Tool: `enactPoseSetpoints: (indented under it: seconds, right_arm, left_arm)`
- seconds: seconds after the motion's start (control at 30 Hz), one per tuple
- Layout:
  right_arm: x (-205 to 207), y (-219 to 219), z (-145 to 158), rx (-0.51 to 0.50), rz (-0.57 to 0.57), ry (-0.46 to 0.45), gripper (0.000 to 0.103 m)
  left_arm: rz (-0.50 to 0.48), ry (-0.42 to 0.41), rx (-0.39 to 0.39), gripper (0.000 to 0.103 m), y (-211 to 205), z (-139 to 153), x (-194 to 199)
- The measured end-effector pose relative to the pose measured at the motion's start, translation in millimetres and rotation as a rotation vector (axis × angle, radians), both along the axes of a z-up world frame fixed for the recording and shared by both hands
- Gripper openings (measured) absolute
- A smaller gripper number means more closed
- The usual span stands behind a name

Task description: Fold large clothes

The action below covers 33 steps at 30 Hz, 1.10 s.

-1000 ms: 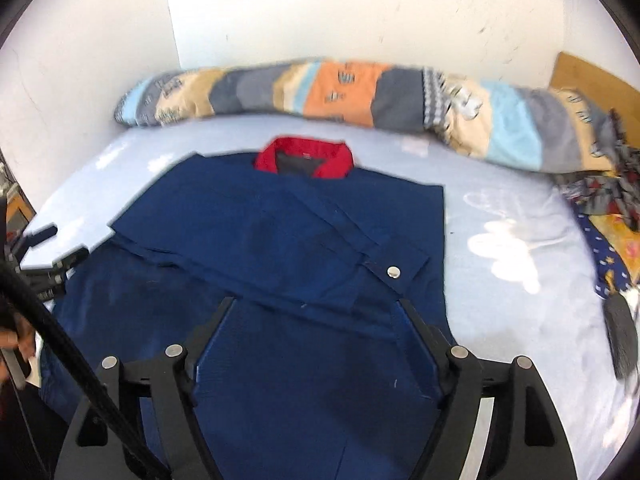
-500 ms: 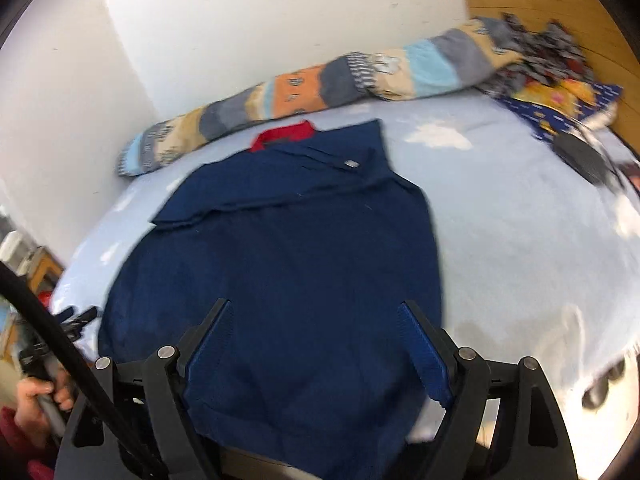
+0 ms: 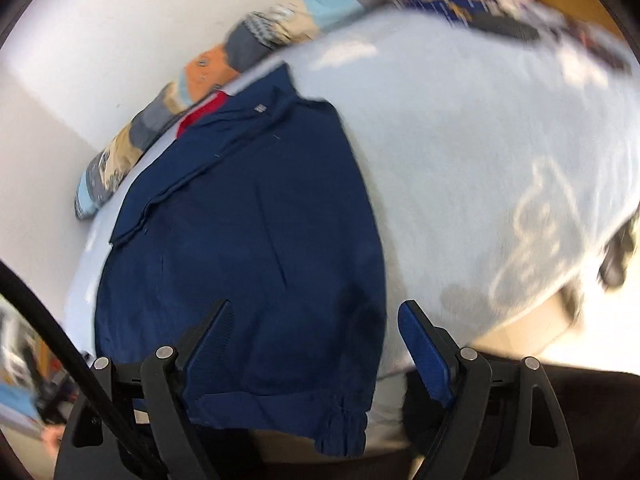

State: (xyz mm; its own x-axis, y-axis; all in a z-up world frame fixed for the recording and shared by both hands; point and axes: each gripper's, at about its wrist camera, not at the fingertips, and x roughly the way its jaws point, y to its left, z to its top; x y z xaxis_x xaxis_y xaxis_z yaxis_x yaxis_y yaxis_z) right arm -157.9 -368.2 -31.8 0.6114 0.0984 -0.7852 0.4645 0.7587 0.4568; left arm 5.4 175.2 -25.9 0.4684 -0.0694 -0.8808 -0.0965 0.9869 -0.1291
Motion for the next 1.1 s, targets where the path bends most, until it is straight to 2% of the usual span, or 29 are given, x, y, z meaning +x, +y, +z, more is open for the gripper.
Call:
enactPoseSetpoints:
  seconds: [0.13,0.27,0.37,0.5,0.67,0.73,0.8,0.87,0.9,0.93,0.97,1.0,1.03,1.07,1.1]
  right_arm:
    - [1,-9,-15,0.070,-0.018,0.044,0.088]
    - [10,1,-24,0.034,0.027,0.104,0.088]
    - [17,9,-34,0.017,0.061,0.158,0.088]
    - [24,15,-43,0.013,0.084,0.195,0.088]
    - [32,24,-54,0.033,0.124,0.227,0.088]
    - [34,26,-57,0.030,0.134,0.231,0.088]
    - [38,31,-57,0.011,0.143,0.227,0.089]
    - [41,36,-58,-0.012,0.154,0.223,0.089]
    - [44,38,-58,-0.025,0.161,0.222,0.089]
    - [46,42,-58,-0.049,0.168,0.222,0.084]
    - [45,44,-57,-0.067,0.173,0.223,0.078]
    - [46,46,-56,-0.087,0.177,0.221,0.062]
    - [45,48,-53,-0.102,0.184,0.213,0.040]
    - [44,49,-50,-0.098,0.189,0.198,0.027]
    - [43,48,-48,-0.092,0.185,0.186,0.013]
  left_arm:
    - [0.026,0.069,-0.036,0.095,19,-7,12]
    - [0.051,0.087,-0.111,0.095,36,-9,18]
    - [0.069,0.129,-0.123,0.095,45,-19,23]
    - [0.050,0.185,-0.150,0.095,44,-33,27]
    - [-0.009,0.214,-0.144,0.095,29,-43,27]
    - [-0.053,0.213,-0.124,0.091,18,-43,27]
    - [-0.112,0.232,-0.118,0.073,4,-48,26]
    - [-0.140,0.239,-0.087,0.071,-3,-51,24]
    - [-0.152,0.229,-0.071,0.065,-5,-50,24]
    - [-0.163,0.224,-0.064,0.062,-8,-49,23]
    - [-0.166,0.216,-0.073,0.050,-8,-47,22]
    - [-0.163,0.209,-0.074,0.040,-8,-46,22]
    - [-0.155,0.201,-0.067,0.034,-7,-44,21]
    - [-0.149,0.189,-0.068,0.026,-5,-42,19]
    - [-0.149,0.181,-0.076,0.023,-5,-40,19]
